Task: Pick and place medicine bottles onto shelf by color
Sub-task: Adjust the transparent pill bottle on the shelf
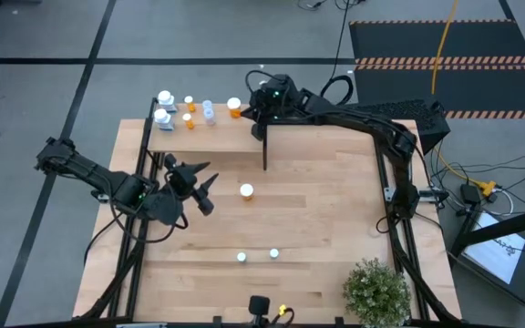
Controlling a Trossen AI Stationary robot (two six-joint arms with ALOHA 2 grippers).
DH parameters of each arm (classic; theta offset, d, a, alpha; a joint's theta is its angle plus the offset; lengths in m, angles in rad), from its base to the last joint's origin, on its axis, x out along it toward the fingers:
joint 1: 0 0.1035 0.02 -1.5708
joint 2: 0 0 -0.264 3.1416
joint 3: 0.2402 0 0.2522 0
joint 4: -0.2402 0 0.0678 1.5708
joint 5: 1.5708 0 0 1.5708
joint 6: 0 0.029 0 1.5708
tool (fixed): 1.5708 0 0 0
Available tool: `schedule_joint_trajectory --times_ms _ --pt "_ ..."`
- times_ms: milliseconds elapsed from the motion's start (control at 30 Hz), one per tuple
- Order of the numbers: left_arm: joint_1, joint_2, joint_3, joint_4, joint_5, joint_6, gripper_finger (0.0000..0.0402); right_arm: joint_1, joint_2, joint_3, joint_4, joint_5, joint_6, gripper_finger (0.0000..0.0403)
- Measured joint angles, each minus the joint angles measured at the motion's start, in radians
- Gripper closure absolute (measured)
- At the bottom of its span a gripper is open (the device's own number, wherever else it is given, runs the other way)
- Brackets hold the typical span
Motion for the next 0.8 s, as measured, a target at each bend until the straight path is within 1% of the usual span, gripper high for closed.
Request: schedule_joint_trajectory --times_ms 133,267,300,467,533,600,667,800 --pt "0.015 0.000 0.000 0.003 0.000 -0.008 0.0220 0.031 -0.063 0.000 -0.102 0.006 0.012 0.0403" --pt "0.016 0.000 0.000 0.041 0.001 0.012 0.0220 0.074 -0.141 0.000 -0.236 0.066 -0.005 0.0403" --pt "0.016 0.000 0.000 0.058 0.001 0.030 0.0220 0.085 -0.159 0.000 -0.264 0.078 -0.008 0.0403" --pt "0.031 0.000 0.000 0.177 0.004 0.160 0.0220 0.121 -0.243 0.000 -0.440 0.076 -0.006 0.0403" --pt "0.046 0.000 0.000 0.198 0.003 0.180 0.0220 0.132 -0.283 -0.021 -0.498 0.074 0.007 0.0403" --pt "0.066 0.007 0.000 0.198 0.014 0.170 0.0220 0.144 -0.342 -0.088 -0.485 0.075 0.012 0.0403" --pt "0.091 0.028 0.001 0.199 0.045 0.157 0.0220 0.154 -0.411 -0.182 -0.440 0.075 0.022 0.0403" --pt "0.122 0.068 0.001 0.201 0.055 0.146 0.0220 0.167 -0.554 -0.411 -0.254 0.078 0.051 0.0403"
